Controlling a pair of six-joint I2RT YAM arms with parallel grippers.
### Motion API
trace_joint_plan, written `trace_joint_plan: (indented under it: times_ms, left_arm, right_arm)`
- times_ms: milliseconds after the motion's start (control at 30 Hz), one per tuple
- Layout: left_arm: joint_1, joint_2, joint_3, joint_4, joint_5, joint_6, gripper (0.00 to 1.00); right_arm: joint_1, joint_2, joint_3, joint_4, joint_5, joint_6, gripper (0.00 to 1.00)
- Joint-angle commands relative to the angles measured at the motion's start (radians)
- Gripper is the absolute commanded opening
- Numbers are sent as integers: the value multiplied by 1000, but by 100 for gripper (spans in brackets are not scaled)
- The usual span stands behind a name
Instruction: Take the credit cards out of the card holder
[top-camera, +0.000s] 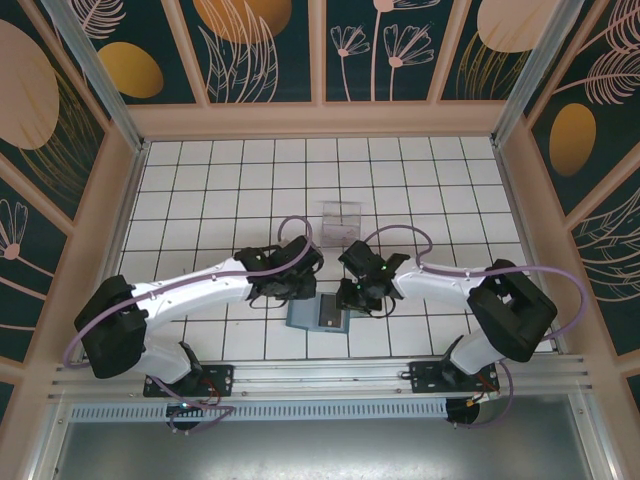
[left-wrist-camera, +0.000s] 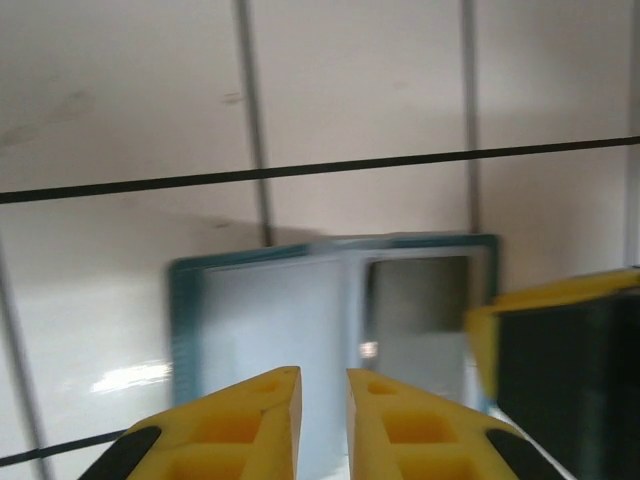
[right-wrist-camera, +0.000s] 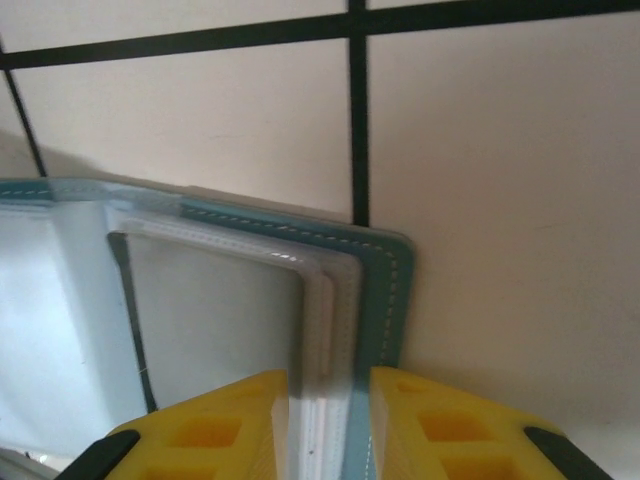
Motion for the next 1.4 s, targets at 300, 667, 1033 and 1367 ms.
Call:
trace_joint_plan:
  times_ms: [300,667,1033,1367]
  left_arm:
    - [26,122,-173,382,275,-49,13]
    - [44,110,-229,339,204,-49,7]
    - [53,98,-234,379,223,-60,8]
    - [62,63,-259,420,240,-89,11]
  right_arm:
    - [-1,26,-19,59,61,20,25]
    - [-32,37,27,15,79,-15,24]
    - [-19,-18,43,-11,28,-9,29]
    - [1,69,40,12,-4,-31,35]
